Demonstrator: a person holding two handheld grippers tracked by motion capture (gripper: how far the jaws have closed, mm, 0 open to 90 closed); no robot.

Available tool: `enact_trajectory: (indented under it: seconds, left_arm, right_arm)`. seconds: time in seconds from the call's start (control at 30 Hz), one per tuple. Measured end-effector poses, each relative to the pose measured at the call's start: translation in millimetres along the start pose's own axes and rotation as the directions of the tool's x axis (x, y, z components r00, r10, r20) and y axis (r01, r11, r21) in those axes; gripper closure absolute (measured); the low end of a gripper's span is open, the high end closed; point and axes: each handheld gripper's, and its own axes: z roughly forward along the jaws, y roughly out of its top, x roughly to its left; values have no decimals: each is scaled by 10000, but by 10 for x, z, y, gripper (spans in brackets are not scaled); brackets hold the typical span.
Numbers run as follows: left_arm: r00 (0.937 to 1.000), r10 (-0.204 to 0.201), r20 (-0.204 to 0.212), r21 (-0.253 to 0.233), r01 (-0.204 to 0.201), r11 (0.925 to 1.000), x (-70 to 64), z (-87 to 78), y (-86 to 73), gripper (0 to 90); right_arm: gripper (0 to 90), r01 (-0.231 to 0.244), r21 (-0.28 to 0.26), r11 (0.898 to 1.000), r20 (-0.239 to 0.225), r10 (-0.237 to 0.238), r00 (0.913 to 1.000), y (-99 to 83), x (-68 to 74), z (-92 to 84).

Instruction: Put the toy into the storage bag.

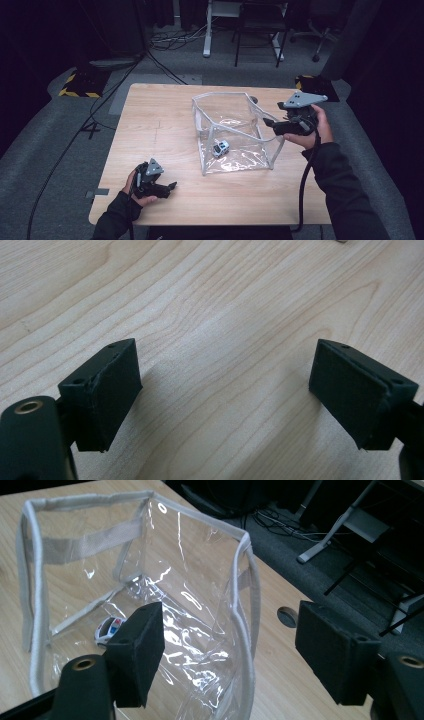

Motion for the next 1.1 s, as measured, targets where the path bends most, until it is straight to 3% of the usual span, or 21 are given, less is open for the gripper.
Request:
enact_trajectory:
  seconds: [0.1, 0.13, 0.3, 0.37, 0.47, 0.53, 0.8, 0.83, 0.9, 1.1]
  left_arm:
    - [9998, 171, -109, -102, -172, 9998, 11, 3, 5, 136]
    - [10000, -29, 2, 15, 29, 10000, -2, -1, -1, 136]
    - [10000, -26, -1, 12, 26, 10000, -2, -1, -1, 136]
    - [10000, -10, -1, 3, 10, 10000, -1, 0, 0, 136]
    - [10000, 15, -6, -13, -15, 10000, 1, 1, 0, 136]
    - [10000, -13, -5, 3, 13, 10000, -1, 0, 0, 136]
    - [10000, -26, -4, -12, 26, 10000, -2, 1, -1, 136]
    - [9999, 128, -90, -67, -128, 9999, 8, 1, 3, 136]
    - [10000, -24, 11, 7, 23, 10000, -2, 0, -1, 136]
    - [10000, 21, -9, -22, -21, 10000, 1, 1, 1, 136]
  right_arm:
    - [279, -147, -244, 9996, 81, 149, 9999, -2, -20, -14]
    - [279, -175, -248, 9995, 143, 178, 9997, -5, -31, -17]
    - [272, -475, -396, 9981, 360, 489, 9982, -17, -76, -17]
    - [255, -741, -422, 9964, 673, 768, 9948, -19, -109, 0]
    - [246, -793, -435, 9959, 787, 825, 9935, -21, -141, 9]
    - [237, -1085, -580, 9924, 834, 1131, 9901, -24, -155, 24]
    - [241, -1413, -445, 9890, 1066, 1453, 9836, -82, -255, 80]
    - [242, -1516, -452, 9874, 1181, 1560, 9807, -102, -282, 82]
    - [244, -1573, -424, 9866, 1196, 1613, 9796, -112, -297, 80]
    - [250, -1866, -283, 9820, 1306, 1887, 9733, -181, -381, 80]
